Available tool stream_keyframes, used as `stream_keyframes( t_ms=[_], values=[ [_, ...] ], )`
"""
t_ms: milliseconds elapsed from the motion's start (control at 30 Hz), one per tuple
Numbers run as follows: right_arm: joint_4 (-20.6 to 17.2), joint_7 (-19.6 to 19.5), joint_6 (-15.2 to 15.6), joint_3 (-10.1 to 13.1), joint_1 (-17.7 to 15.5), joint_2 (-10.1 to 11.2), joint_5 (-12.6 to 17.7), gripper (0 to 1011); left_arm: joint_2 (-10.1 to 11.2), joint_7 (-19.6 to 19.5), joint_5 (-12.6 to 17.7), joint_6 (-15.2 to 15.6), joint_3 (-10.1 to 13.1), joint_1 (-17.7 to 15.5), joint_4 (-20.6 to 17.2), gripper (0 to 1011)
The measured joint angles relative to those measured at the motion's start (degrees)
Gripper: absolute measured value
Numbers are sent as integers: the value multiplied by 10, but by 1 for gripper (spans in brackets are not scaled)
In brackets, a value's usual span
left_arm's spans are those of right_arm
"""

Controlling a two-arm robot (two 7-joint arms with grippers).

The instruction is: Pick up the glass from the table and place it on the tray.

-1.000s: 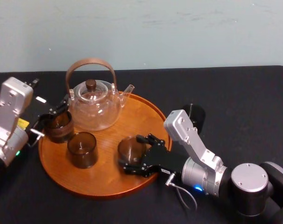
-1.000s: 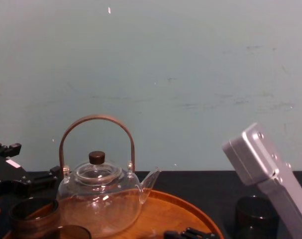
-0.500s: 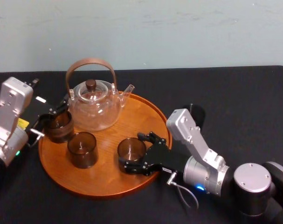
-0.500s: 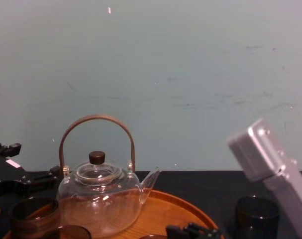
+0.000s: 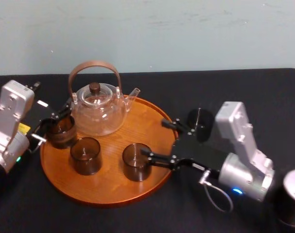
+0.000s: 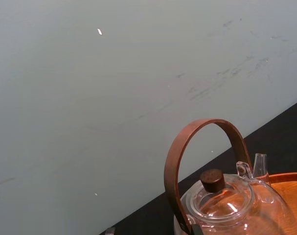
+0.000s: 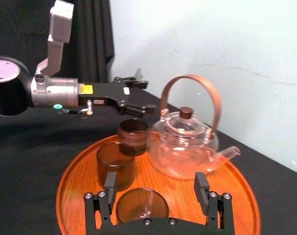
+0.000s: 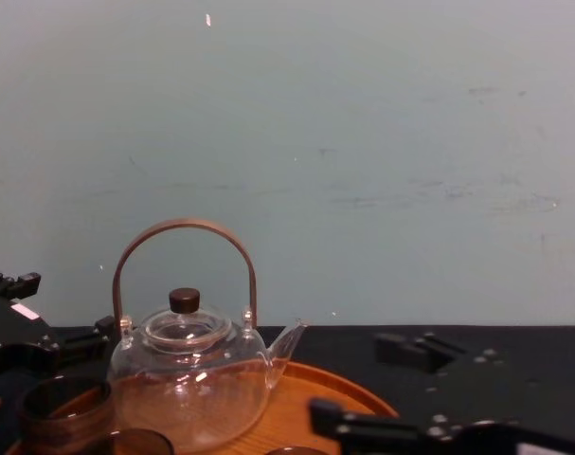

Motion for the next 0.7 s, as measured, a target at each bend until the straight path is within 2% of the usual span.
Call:
stream_keyframes(
  t_ms=[167,400,700],
  values=[
    [-12,-17,-5,35,-33,24,19,1002,0,0,0,0,0,0,0,1001],
    [-2,-25,-19,83,-70,51,43,1002,0,0,0,0,0,0,0,1001],
    [16,-18,-39,123,-96,67,66,1002,0,0,0,0,0,0,0,1001]
  ],
)
